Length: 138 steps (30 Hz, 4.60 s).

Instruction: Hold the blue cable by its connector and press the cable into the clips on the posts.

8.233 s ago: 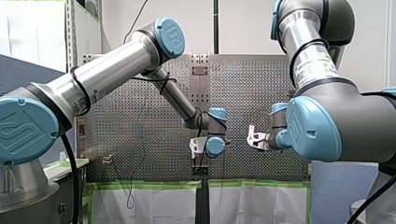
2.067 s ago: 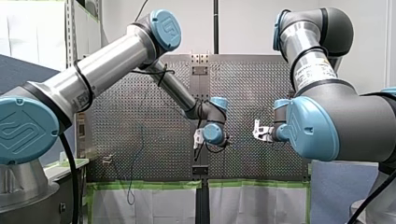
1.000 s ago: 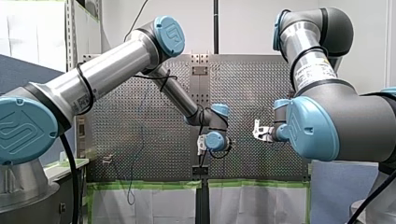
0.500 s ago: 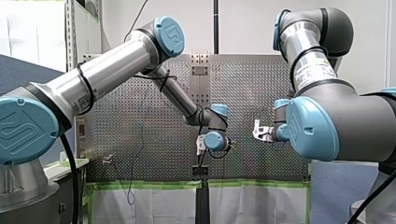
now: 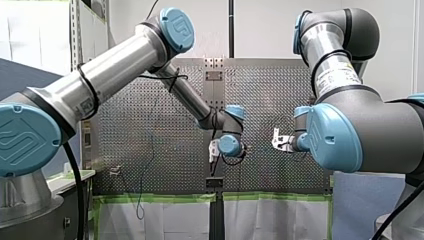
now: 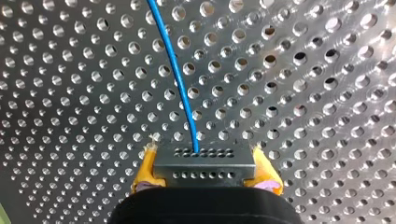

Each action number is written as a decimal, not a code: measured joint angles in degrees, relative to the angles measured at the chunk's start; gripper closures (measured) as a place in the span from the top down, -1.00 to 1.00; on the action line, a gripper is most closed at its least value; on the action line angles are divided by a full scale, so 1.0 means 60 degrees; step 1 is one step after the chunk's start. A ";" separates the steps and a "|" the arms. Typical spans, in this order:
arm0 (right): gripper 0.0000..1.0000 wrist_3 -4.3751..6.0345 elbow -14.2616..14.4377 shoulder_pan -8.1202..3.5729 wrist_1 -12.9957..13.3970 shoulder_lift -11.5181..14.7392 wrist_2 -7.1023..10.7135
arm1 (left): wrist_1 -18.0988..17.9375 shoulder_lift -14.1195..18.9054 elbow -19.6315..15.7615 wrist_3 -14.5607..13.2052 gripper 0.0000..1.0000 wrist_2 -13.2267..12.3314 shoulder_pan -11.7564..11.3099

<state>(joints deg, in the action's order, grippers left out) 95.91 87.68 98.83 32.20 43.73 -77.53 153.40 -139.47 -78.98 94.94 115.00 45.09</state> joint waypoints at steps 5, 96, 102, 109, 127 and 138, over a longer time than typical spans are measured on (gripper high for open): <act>-1.00 0.0000 -0.0001 -0.0041 -0.0016 0.0001 0.0001 | -0.0350 0.0373 -0.0374 0.0054 1.00 0.0135 0.0134; -1.00 0.0044 -0.0001 -0.0128 -0.0092 0.0000 0.0293 | -0.5100 0.7566 -0.7811 0.0843 1.00 0.1684 0.0129; -1.00 0.0043 0.0000 -0.0129 -0.0088 -0.0003 0.0291 | -0.4833 0.7592 -0.8297 0.0883 1.00 0.1652 -0.0016; -1.00 0.0043 -0.0001 -0.0128 -0.0079 -0.0008 0.0286 | -0.4614 0.7595 -0.8882 0.0818 1.00 0.1607 -0.0126; -1.00 0.0031 -0.0001 -0.0205 -0.0117 -0.0014 0.0321 | -0.4435 0.7583 -0.9883 0.0461 1.00 0.1466 -0.0649; -1.00 0.0029 -0.0001 -0.0208 -0.0121 -0.0014 0.0323 | -0.4442 0.7581 -0.9889 0.0451 1.00 0.1465 -0.0656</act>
<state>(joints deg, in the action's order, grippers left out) 96.08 87.68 97.58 31.47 43.65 -75.59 126.75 -93.98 -138.32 97.64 123.79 41.16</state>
